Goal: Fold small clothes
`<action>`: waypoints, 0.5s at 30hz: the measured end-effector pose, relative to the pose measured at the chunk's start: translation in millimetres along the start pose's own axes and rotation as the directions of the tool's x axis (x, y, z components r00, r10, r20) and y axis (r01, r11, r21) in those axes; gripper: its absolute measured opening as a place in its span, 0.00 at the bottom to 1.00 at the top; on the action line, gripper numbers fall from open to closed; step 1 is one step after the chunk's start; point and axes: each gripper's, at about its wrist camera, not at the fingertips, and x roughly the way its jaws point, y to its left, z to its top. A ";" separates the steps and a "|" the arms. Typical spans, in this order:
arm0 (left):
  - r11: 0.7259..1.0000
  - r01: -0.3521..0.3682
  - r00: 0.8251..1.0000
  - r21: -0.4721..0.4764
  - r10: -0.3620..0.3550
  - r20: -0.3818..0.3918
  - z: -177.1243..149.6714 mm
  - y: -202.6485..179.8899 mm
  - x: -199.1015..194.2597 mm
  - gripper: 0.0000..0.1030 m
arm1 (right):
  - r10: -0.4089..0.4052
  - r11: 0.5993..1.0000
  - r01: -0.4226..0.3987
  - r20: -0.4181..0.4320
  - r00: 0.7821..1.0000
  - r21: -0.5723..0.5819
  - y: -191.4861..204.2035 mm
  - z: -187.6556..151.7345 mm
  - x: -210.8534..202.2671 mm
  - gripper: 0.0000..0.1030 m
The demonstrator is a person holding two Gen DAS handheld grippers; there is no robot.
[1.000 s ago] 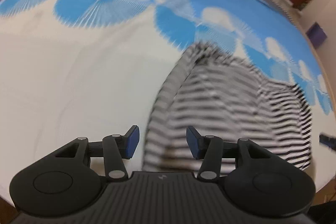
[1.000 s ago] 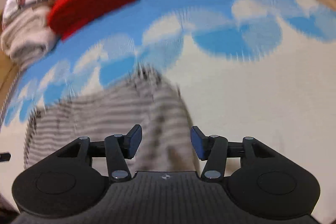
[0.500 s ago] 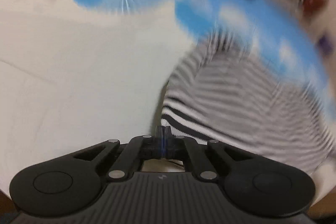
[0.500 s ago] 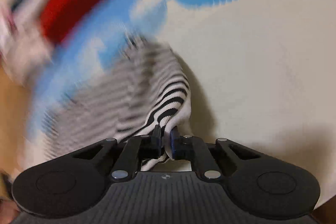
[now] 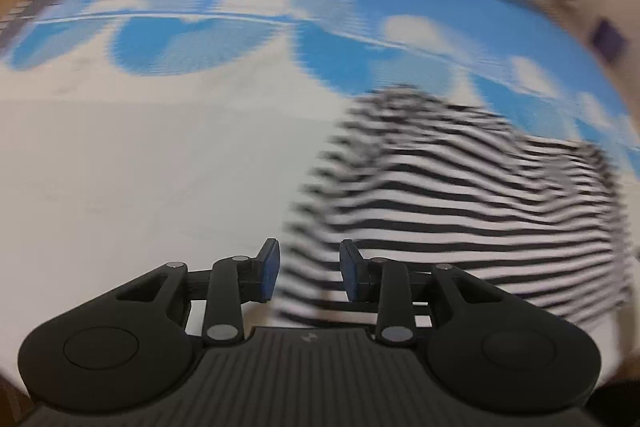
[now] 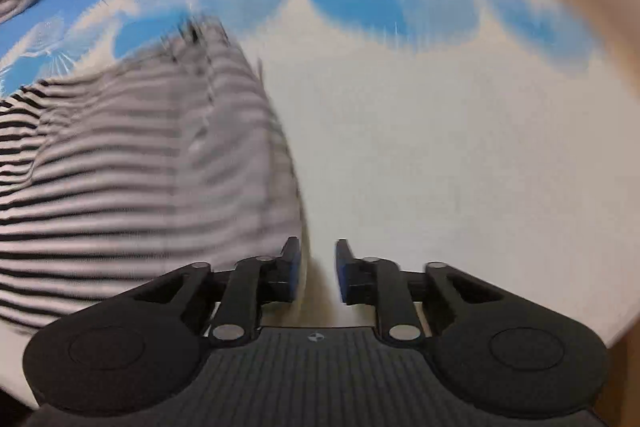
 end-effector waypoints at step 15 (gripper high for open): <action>0.992 0.011 1.000 0.123 -0.008 -0.021 11.8 -84.0 34.3 0.37 | 0.155 0.985 -0.155 -0.011 0.988 -0.072 54.1 25.9 21.3 0.40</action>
